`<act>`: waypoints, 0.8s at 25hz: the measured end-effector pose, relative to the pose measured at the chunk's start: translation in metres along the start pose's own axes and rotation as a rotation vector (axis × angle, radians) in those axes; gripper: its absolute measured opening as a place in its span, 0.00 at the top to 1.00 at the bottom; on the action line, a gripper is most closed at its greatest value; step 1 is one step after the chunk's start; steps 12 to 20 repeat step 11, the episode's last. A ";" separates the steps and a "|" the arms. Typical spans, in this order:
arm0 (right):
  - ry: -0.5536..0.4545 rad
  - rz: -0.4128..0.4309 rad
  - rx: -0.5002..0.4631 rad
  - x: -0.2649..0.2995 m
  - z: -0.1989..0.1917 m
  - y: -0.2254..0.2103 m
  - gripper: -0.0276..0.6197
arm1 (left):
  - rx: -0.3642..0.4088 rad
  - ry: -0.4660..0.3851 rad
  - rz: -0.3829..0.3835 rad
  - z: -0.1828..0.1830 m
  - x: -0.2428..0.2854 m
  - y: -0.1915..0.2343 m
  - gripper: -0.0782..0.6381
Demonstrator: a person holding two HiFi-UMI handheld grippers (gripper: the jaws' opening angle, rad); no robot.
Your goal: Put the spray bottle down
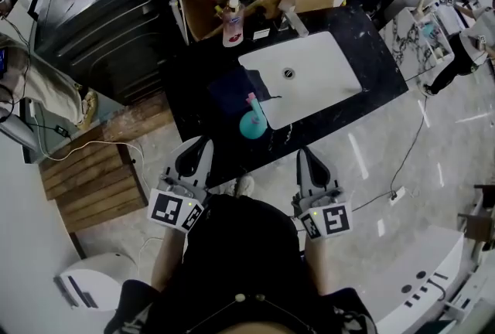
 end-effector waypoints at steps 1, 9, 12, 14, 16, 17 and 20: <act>0.003 -0.003 0.005 0.000 -0.001 -0.001 0.95 | -0.001 0.000 0.000 0.000 0.000 -0.001 0.86; -0.003 0.008 -0.011 0.002 -0.001 -0.001 0.95 | -0.001 0.003 -0.001 -0.004 -0.001 -0.003 0.86; -0.001 0.012 -0.010 0.002 -0.001 0.000 0.95 | -0.003 0.002 0.001 -0.003 0.000 -0.003 0.86; -0.001 0.012 -0.010 0.002 -0.001 0.000 0.95 | -0.003 0.002 0.001 -0.003 0.000 -0.003 0.86; -0.001 0.012 -0.010 0.002 -0.001 0.000 0.95 | -0.003 0.002 0.001 -0.003 0.000 -0.003 0.86; -0.001 0.012 -0.010 0.002 -0.001 0.000 0.95 | -0.003 0.002 0.001 -0.003 0.000 -0.003 0.86; -0.001 0.012 -0.010 0.002 -0.001 0.000 0.95 | -0.003 0.002 0.001 -0.003 0.000 -0.003 0.86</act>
Point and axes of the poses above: the fingertips, and each gripper's own axes: x forward along the fingers, y to its left, z out of its top, the point moved 1 cm from there along -x, backward along the fingers, and after that the axes turned 7 degrees about z, right-handed, at the moved point
